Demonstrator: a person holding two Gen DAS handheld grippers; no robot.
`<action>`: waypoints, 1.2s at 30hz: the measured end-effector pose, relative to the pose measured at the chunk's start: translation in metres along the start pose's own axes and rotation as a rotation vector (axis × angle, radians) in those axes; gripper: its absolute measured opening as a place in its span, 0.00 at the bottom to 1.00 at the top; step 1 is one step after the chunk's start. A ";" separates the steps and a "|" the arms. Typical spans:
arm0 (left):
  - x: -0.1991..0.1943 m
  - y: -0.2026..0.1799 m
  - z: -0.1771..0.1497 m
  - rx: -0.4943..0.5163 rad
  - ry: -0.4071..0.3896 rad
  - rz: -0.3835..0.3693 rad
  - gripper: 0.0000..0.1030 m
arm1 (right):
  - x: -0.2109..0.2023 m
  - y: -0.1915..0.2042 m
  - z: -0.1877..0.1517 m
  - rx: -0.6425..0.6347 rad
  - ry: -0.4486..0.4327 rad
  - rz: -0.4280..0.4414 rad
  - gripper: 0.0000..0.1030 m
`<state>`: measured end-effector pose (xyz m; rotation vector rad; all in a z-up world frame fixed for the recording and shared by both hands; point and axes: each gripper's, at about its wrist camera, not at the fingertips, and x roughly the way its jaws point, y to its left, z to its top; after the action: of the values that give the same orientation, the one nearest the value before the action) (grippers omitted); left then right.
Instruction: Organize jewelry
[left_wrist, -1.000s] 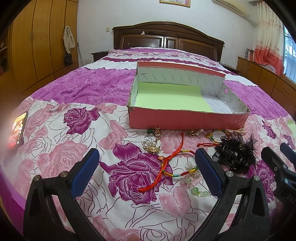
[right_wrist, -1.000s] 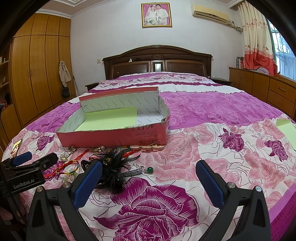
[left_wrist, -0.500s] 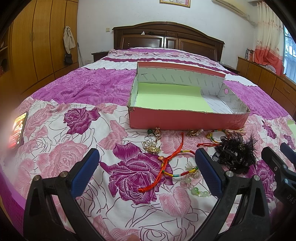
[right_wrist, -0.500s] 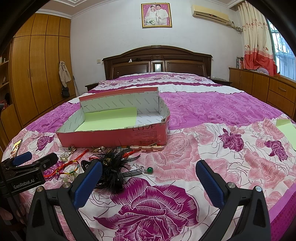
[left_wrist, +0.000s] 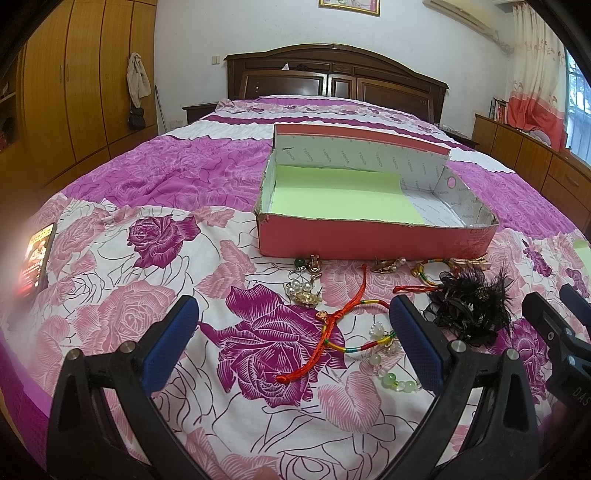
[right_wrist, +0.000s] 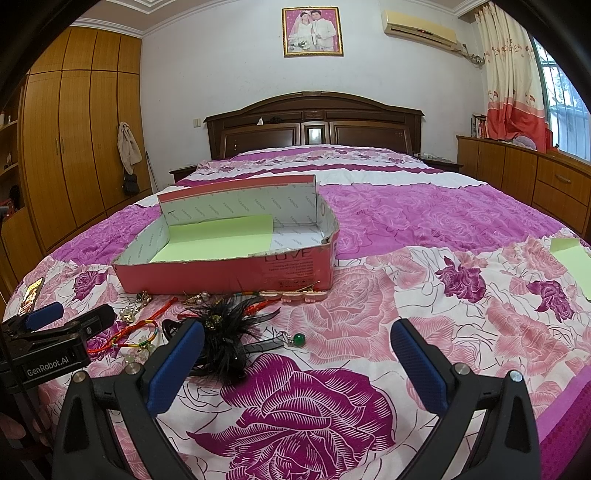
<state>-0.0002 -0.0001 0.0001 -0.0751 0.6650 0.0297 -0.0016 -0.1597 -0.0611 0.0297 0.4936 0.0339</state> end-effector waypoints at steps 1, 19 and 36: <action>0.000 0.000 0.000 0.000 0.000 0.000 0.94 | 0.000 0.000 0.000 0.000 0.000 0.000 1.00; 0.000 0.000 0.000 0.001 -0.002 0.000 0.94 | -0.001 0.000 0.000 0.000 -0.002 0.000 1.00; 0.001 0.002 0.011 0.005 0.012 -0.017 0.94 | -0.006 0.001 0.007 -0.007 -0.017 0.006 1.00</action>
<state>0.0071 0.0032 0.0080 -0.0758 0.6765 0.0116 -0.0035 -0.1586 -0.0523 0.0244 0.4763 0.0410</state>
